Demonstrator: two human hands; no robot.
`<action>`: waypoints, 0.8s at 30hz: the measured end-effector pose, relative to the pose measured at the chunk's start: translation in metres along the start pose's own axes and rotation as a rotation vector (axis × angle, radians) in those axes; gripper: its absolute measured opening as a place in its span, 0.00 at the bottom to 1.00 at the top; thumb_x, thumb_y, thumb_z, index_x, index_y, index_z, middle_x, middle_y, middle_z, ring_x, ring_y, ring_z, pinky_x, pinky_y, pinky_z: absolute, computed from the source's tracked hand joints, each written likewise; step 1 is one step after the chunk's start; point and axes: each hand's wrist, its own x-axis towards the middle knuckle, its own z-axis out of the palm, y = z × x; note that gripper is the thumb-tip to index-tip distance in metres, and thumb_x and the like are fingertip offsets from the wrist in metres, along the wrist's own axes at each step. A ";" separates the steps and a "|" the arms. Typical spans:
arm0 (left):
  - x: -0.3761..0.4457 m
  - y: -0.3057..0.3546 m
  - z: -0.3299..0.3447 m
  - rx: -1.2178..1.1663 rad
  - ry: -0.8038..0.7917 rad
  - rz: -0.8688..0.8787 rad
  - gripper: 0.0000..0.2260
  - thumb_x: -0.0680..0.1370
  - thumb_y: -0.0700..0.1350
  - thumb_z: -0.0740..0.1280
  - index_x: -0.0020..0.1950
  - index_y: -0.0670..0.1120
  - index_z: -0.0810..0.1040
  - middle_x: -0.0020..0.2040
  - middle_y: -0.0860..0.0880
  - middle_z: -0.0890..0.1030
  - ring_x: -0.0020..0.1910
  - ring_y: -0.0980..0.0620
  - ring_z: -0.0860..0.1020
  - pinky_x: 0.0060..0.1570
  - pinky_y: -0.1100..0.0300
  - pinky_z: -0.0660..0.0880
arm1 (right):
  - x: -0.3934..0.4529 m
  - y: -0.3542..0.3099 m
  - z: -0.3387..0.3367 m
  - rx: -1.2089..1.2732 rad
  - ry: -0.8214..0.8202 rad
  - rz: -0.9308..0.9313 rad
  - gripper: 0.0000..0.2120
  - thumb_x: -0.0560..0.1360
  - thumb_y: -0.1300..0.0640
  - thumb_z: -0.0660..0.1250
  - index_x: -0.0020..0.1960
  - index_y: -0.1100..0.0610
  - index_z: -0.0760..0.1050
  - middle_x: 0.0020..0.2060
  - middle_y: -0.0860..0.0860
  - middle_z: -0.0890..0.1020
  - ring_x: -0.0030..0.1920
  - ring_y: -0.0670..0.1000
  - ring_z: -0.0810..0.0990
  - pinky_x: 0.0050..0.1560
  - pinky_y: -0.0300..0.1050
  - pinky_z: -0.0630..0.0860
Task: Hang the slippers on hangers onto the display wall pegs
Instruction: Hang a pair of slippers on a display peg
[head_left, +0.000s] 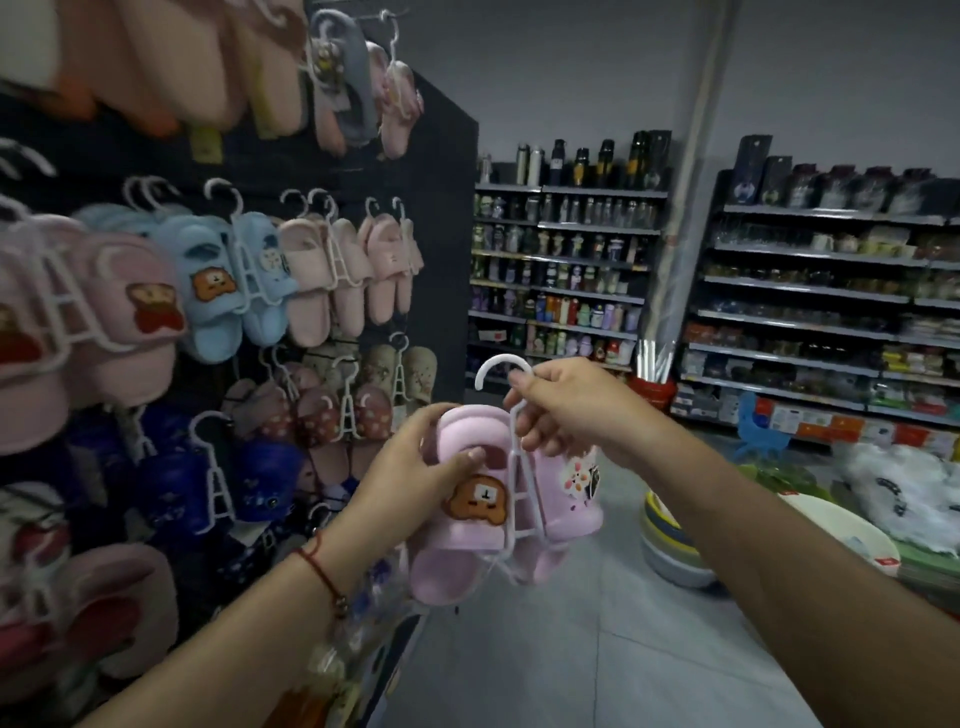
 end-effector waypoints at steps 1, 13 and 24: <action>0.001 0.000 0.001 -0.049 0.040 -0.031 0.21 0.75 0.48 0.76 0.66 0.54 0.76 0.57 0.53 0.83 0.55 0.53 0.83 0.54 0.49 0.82 | 0.004 0.002 -0.002 -0.042 -0.021 -0.007 0.19 0.84 0.48 0.58 0.49 0.61 0.78 0.33 0.58 0.83 0.25 0.49 0.76 0.23 0.37 0.67; -0.017 0.017 0.030 -0.265 0.300 -0.155 0.22 0.71 0.52 0.78 0.63 0.54 0.77 0.56 0.48 0.84 0.54 0.47 0.84 0.52 0.47 0.83 | 0.029 0.019 -0.024 -0.131 -0.103 -0.296 0.13 0.79 0.49 0.69 0.41 0.56 0.84 0.31 0.53 0.85 0.26 0.46 0.80 0.27 0.38 0.75; -0.101 0.024 0.003 0.201 0.602 -0.202 0.25 0.75 0.49 0.76 0.68 0.59 0.71 0.62 0.58 0.77 0.58 0.59 0.79 0.51 0.65 0.79 | 0.025 0.009 0.042 0.084 -0.352 -0.374 0.14 0.81 0.52 0.67 0.41 0.59 0.80 0.35 0.58 0.85 0.25 0.47 0.80 0.21 0.35 0.70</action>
